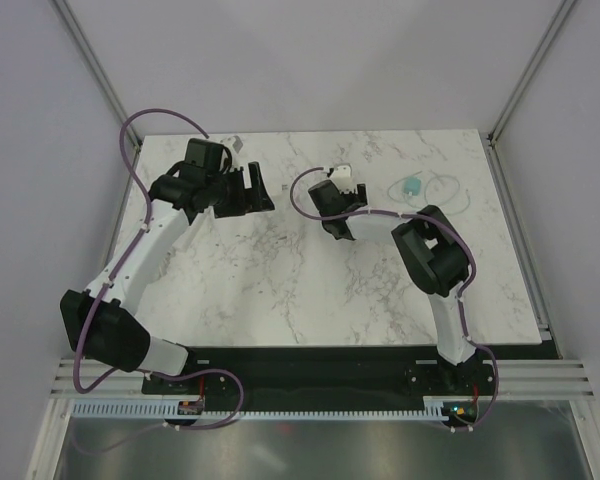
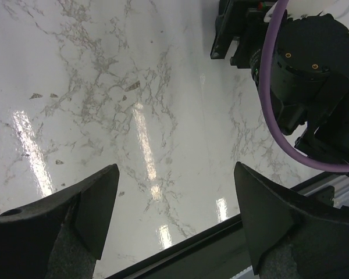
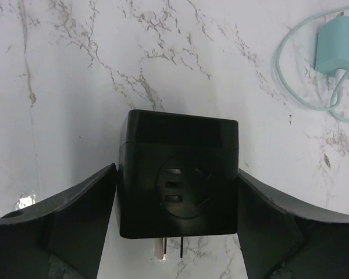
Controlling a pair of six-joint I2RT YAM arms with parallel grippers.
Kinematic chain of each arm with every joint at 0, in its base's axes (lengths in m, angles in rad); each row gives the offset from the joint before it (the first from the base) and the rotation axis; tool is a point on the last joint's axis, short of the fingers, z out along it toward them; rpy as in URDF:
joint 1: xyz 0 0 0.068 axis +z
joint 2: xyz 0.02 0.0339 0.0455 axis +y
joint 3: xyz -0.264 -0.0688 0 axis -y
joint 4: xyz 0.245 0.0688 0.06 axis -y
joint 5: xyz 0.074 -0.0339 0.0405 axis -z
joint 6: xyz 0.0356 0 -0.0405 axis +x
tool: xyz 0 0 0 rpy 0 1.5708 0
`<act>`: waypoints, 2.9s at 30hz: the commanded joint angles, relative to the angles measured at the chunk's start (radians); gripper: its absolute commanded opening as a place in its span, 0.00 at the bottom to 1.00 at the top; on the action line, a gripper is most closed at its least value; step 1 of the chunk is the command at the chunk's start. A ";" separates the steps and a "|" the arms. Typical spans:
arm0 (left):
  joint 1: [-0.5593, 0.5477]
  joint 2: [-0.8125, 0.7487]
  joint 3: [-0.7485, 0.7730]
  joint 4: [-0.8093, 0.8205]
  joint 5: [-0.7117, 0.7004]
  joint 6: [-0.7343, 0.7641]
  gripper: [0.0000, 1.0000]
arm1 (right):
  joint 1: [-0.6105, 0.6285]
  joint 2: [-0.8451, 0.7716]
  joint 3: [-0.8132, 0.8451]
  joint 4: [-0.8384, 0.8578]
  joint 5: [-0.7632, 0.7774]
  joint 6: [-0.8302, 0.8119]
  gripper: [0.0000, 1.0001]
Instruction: Insert the plug
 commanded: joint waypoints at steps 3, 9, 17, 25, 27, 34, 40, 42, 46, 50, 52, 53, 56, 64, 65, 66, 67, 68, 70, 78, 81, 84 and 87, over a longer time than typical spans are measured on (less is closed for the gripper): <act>-0.003 -0.031 0.006 0.038 0.044 -0.013 0.86 | 0.004 0.003 -0.005 0.126 0.053 -0.142 0.66; -0.001 -0.038 0.037 0.019 0.035 0.014 0.85 | 0.090 -0.137 -0.161 0.305 0.205 -0.358 0.37; 0.007 0.027 0.255 -0.038 0.171 0.010 0.84 | 0.396 -0.287 -0.565 1.122 0.447 -1.025 0.28; 0.003 -0.004 0.292 -0.100 0.421 0.066 0.83 | 0.624 -0.136 -0.643 1.841 0.454 -1.747 0.14; 0.003 -0.016 0.270 -0.125 0.418 0.092 0.83 | 0.665 -0.158 -0.643 1.839 0.442 -1.759 0.14; 0.003 -0.062 0.134 -0.162 0.346 0.108 0.84 | 0.734 -0.181 -0.587 1.839 0.376 -1.942 0.14; 0.003 -0.033 0.157 -0.159 0.398 0.073 0.84 | 0.741 -0.213 -0.533 1.841 0.285 -2.134 0.14; 0.005 -0.002 0.195 -0.160 0.437 0.062 0.84 | 0.744 -0.234 -0.515 1.839 0.259 -2.196 0.15; 0.003 0.025 0.240 -0.162 0.544 0.062 0.84 | 0.745 -0.274 -0.491 1.839 0.184 -2.256 0.15; 0.003 0.030 0.227 -0.163 0.602 0.079 0.84 | 0.753 -0.311 -0.490 1.841 0.156 -2.278 0.16; 0.005 0.024 0.214 -0.165 0.616 0.076 0.84 | 0.751 -0.322 -0.498 1.839 0.150 -2.272 0.16; 0.005 0.022 0.201 -0.163 0.616 0.074 0.84 | 0.751 -0.331 -0.505 1.839 0.149 -2.273 0.16; 0.005 0.019 0.189 -0.163 0.612 0.059 0.84 | 0.753 -0.352 -0.510 1.839 0.150 -2.260 0.16; 0.017 0.059 0.175 -0.165 0.676 -0.047 0.82 | 0.742 -0.380 -0.493 1.839 0.127 -2.267 0.16; 0.017 0.062 0.169 -0.163 0.678 -0.064 0.82 | 0.736 -0.380 -0.491 1.838 0.126 -2.272 0.16; 0.019 0.062 0.164 -0.163 0.700 -0.072 0.82 | 0.733 -0.382 -0.491 1.839 0.124 -2.272 0.16; 0.019 0.062 0.157 -0.163 0.716 -0.078 0.82 | 0.728 -0.385 -0.494 1.839 0.122 -2.270 0.16; 0.019 0.061 0.154 -0.163 0.723 -0.098 0.82 | 0.725 -0.386 -0.496 1.839 0.122 -2.270 0.16; 0.019 0.059 0.141 -0.163 0.737 -0.113 0.81 | 0.721 -0.388 -0.501 1.839 0.122 -2.264 0.16; 0.019 0.038 0.034 -0.045 0.854 -0.259 0.72 | 0.710 -0.375 -0.504 1.838 0.126 -2.260 0.16; 0.020 0.033 -0.006 -0.013 0.862 -0.289 0.66 | 0.710 -0.380 -0.505 1.839 0.126 -2.255 0.17; 0.025 0.027 -0.055 0.069 0.895 -0.360 0.57 | 0.707 -0.385 -0.510 1.839 0.127 -2.247 0.17; 0.023 0.015 -0.101 0.168 0.928 -0.437 0.47 | 0.704 -0.385 -0.519 1.839 0.126 -2.233 0.17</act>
